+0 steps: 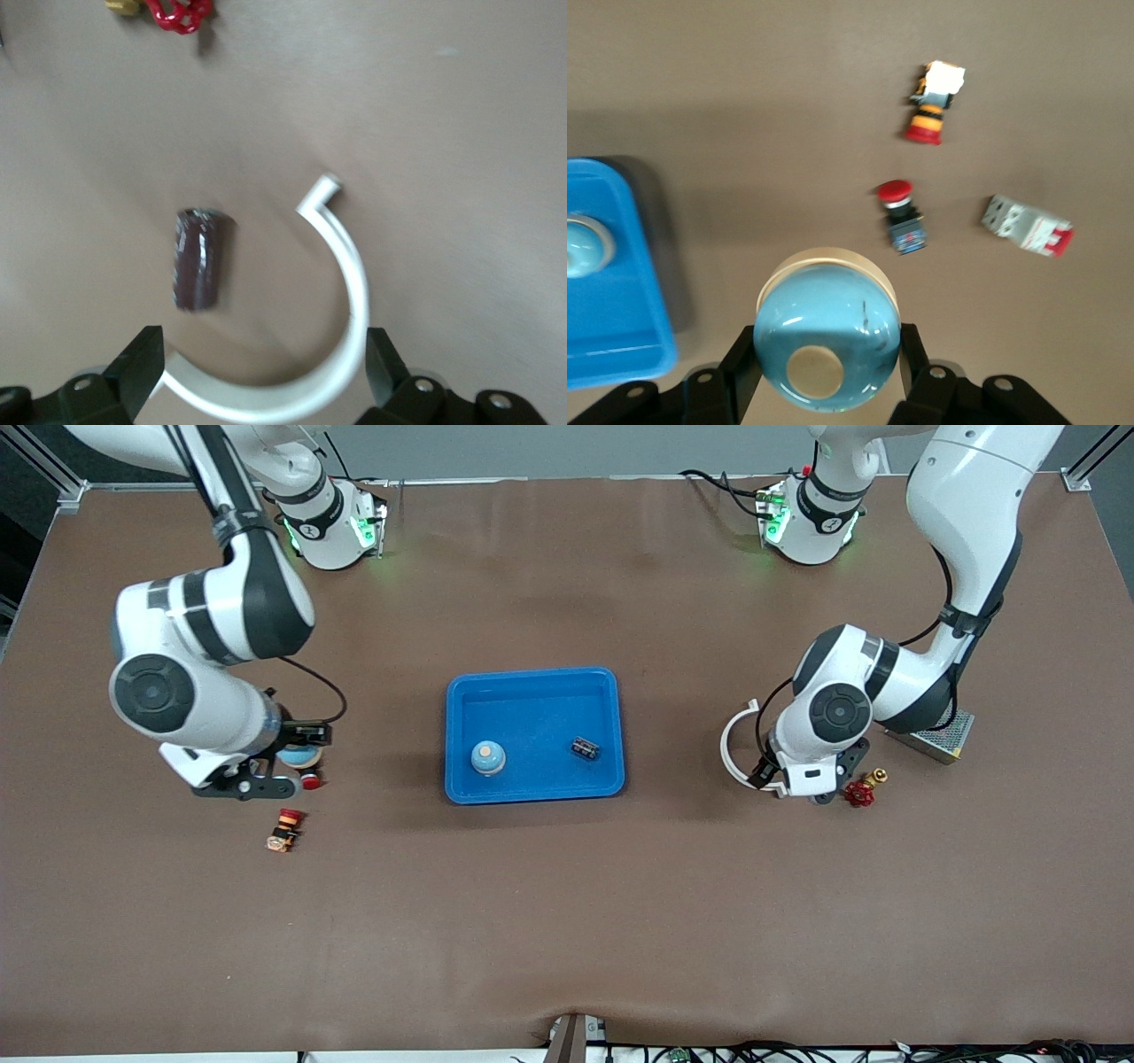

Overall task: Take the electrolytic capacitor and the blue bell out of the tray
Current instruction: 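Grasp another capacitor with the left gripper while the right gripper carries the bell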

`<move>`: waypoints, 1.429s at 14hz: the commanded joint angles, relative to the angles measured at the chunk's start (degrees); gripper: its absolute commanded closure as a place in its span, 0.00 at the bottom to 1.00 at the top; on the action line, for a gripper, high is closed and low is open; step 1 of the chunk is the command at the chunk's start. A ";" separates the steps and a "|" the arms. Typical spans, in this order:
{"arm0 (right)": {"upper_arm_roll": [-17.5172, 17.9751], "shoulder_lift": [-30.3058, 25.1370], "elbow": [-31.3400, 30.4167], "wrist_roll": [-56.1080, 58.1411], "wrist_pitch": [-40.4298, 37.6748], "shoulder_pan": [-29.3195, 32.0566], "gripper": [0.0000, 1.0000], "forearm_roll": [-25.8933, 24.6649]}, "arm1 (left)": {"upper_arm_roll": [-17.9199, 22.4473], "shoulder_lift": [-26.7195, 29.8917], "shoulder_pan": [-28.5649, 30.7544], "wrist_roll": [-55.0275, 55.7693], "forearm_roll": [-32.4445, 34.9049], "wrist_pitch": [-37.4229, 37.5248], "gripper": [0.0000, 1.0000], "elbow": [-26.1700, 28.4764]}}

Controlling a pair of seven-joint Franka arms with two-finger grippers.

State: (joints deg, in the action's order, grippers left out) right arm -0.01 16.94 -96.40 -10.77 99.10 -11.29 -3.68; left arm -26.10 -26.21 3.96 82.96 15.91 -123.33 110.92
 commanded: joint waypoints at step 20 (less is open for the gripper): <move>1.24 14.15 -5.75 38.43 31.60 23.24 1.00 8.93 | 4.55 -21.34 -32.95 35.16 0.97 -5.16 0.04 -26.02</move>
State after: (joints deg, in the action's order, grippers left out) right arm 0.17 26.01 -107.98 22.68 131.37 9.44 1.48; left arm -23.74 -46.48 -26.59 116.15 15.90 -127.22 86.19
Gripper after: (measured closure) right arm 0.335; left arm 0.031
